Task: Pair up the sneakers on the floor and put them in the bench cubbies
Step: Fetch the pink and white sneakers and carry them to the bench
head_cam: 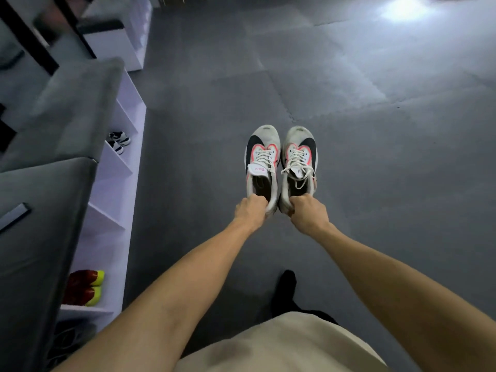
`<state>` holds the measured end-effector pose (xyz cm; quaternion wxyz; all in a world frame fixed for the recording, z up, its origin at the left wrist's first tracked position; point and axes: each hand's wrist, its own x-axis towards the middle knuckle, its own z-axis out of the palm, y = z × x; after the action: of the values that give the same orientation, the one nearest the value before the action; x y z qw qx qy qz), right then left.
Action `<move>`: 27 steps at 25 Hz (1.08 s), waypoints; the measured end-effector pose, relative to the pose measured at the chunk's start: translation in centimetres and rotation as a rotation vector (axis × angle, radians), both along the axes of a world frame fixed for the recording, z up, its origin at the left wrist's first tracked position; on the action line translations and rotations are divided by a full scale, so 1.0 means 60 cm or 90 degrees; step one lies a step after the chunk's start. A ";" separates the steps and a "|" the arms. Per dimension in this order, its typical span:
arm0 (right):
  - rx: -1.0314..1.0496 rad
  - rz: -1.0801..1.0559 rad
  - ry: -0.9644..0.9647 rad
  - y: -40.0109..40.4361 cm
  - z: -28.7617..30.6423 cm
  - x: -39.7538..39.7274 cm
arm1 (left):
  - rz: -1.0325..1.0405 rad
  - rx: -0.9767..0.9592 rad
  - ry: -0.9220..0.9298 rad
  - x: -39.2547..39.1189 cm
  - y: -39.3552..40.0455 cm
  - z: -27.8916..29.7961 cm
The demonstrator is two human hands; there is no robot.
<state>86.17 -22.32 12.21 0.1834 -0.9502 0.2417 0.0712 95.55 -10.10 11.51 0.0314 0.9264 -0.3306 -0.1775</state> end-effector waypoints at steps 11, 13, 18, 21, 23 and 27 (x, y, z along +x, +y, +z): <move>-0.023 0.158 -0.002 -0.231 0.037 0.513 | 0.158 -0.017 -0.009 0.450 -0.199 0.022; -0.027 0.196 -0.005 -0.244 0.028 0.619 | 0.188 -0.020 -0.013 0.542 -0.205 0.004; -0.042 0.300 0.002 -0.237 0.009 0.917 | 0.297 -0.035 0.001 0.795 -0.191 -0.022; -0.036 0.371 -0.012 -0.202 0.021 1.049 | 0.360 -0.024 -0.010 0.903 -0.152 -0.010; -0.026 0.432 -0.018 -0.168 0.030 1.132 | 0.425 -0.023 -0.005 0.965 -0.116 -0.003; -0.014 0.588 -0.022 -0.091 0.041 1.288 | 0.589 -0.043 -0.005 1.066 -0.041 0.002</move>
<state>163.42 -27.77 14.66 0.1265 -0.9612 -0.2096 0.1271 159.51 -12.56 11.65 0.1360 0.9757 0.1117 -0.1302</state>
